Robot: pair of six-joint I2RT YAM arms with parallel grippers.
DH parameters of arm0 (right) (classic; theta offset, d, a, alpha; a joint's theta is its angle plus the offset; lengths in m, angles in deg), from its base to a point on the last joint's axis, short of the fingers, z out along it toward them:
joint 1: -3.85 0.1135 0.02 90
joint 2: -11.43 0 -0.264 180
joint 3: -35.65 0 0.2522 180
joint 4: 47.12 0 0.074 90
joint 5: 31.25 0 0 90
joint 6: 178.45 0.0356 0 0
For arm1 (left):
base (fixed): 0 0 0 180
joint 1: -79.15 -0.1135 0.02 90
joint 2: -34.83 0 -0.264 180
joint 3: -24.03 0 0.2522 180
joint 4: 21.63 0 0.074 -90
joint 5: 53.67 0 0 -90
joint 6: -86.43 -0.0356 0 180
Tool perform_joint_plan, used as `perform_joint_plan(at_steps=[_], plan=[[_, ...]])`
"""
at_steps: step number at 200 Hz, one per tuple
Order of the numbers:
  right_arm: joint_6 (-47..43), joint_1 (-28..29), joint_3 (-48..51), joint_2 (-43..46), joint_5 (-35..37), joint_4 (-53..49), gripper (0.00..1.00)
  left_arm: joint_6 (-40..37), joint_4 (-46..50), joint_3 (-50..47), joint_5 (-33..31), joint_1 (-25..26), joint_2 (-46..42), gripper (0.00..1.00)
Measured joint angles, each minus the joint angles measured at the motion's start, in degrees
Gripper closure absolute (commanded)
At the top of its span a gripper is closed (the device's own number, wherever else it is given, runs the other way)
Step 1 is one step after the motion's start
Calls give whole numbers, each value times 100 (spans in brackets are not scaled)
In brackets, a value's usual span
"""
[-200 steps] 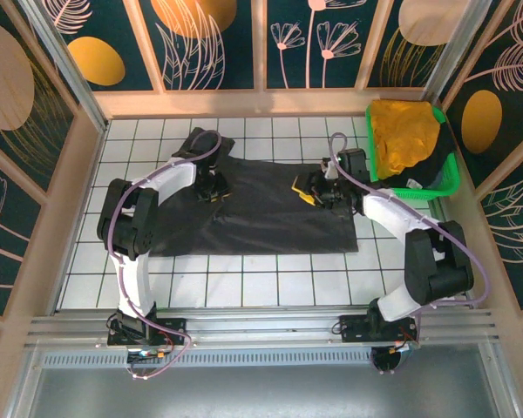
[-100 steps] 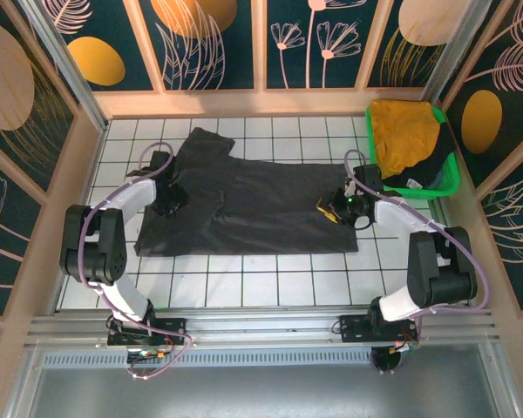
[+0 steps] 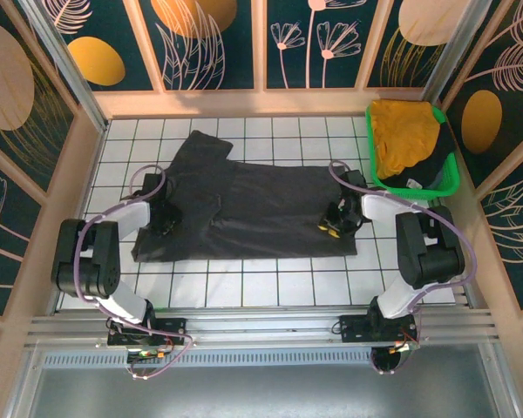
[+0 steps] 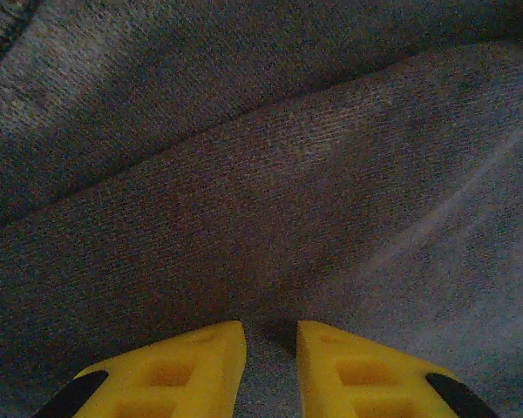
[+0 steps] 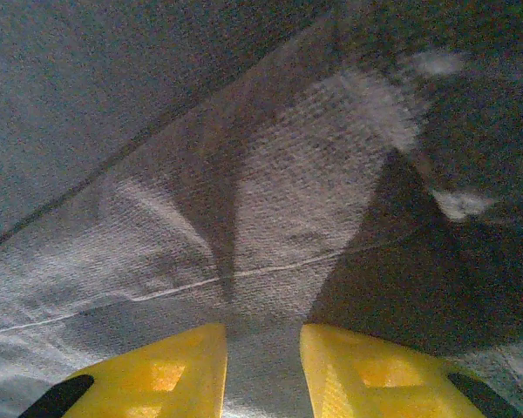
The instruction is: Fold and stack the t-shirts
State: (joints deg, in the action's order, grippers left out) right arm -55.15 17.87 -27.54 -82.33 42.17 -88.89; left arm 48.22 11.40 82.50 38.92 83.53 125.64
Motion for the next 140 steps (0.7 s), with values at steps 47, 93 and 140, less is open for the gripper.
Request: perform_joint_plan(at_steps=[47,93,140], plan=[[4,295,542,597,-350,-660,65,-24,393,-623,-164,-385,-782,75],[-28,284,114,671,-446,-1211,54,-42,1276,-61,-509,-601,-745,66],[-37,275,-1578,275,-511,-192,53,-267,1423,3115,-649,-511,1054,61]])
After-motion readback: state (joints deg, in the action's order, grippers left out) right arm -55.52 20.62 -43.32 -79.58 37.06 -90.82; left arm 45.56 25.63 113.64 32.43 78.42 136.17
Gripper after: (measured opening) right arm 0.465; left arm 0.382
